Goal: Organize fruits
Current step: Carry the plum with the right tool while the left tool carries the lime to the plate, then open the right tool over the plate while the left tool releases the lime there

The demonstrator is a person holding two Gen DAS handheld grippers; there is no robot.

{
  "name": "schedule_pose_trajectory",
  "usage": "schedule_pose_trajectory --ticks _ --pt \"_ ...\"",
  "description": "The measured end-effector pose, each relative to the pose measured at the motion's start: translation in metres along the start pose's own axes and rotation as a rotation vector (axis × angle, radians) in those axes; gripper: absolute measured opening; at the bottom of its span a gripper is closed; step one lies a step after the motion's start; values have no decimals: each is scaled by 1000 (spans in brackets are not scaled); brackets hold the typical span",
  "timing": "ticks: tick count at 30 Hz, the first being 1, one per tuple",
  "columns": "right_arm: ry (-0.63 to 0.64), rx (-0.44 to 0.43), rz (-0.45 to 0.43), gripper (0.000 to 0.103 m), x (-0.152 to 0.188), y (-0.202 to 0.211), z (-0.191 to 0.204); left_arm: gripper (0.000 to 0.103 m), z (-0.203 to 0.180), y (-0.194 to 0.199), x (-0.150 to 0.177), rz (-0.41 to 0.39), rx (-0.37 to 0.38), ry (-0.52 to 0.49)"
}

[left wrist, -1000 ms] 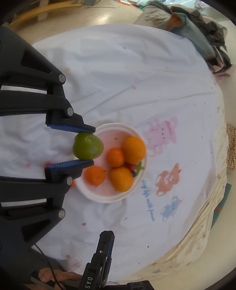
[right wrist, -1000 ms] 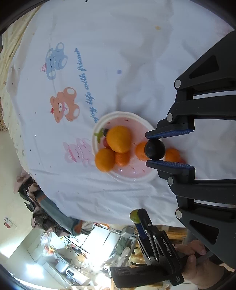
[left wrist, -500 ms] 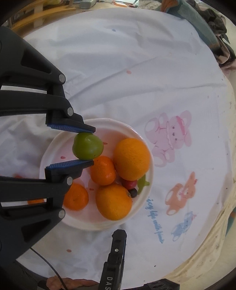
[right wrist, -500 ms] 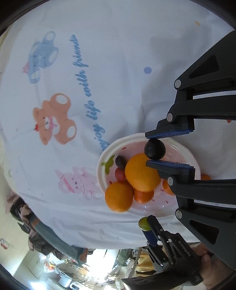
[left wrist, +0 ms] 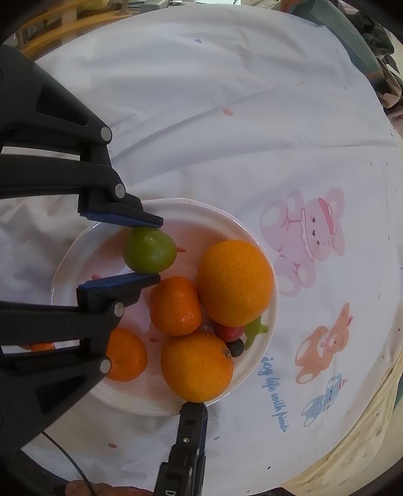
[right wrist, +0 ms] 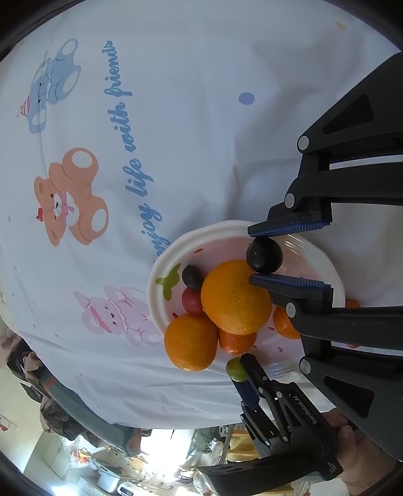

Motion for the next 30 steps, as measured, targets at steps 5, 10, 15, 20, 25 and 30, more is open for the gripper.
schedule_pose_trajectory --ticks 5,10,15,20,25,30 --pt "0 3 -3 29 0 0 1 25 1 -1 2 7 27 12" --pt "-4 -8 -2 50 -1 2 3 43 0 0 1 6 44 18" --pt "-32 -73 -68 76 -12 22 8 92 -5 15 -3 -44 55 17" --pt "-78 -141 -136 79 -19 50 9 92 6 43 -9 -88 90 74" --pt "-104 -153 -185 79 -14 76 9 92 40 81 -6 -150 82 196" --pt "-83 -126 -205 79 5 94 13 92 70 104 19 -181 47 273"
Point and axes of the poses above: each gripper's, at about its wrist camera, not at the fingertips, and y roughly against the way its jaws point, z to its left, x to its underside, the point moved 9 cm from there along -y, roughly the way its jaws point, and after that the axes turned 4 degrees about -y, right-handed, at the moved point
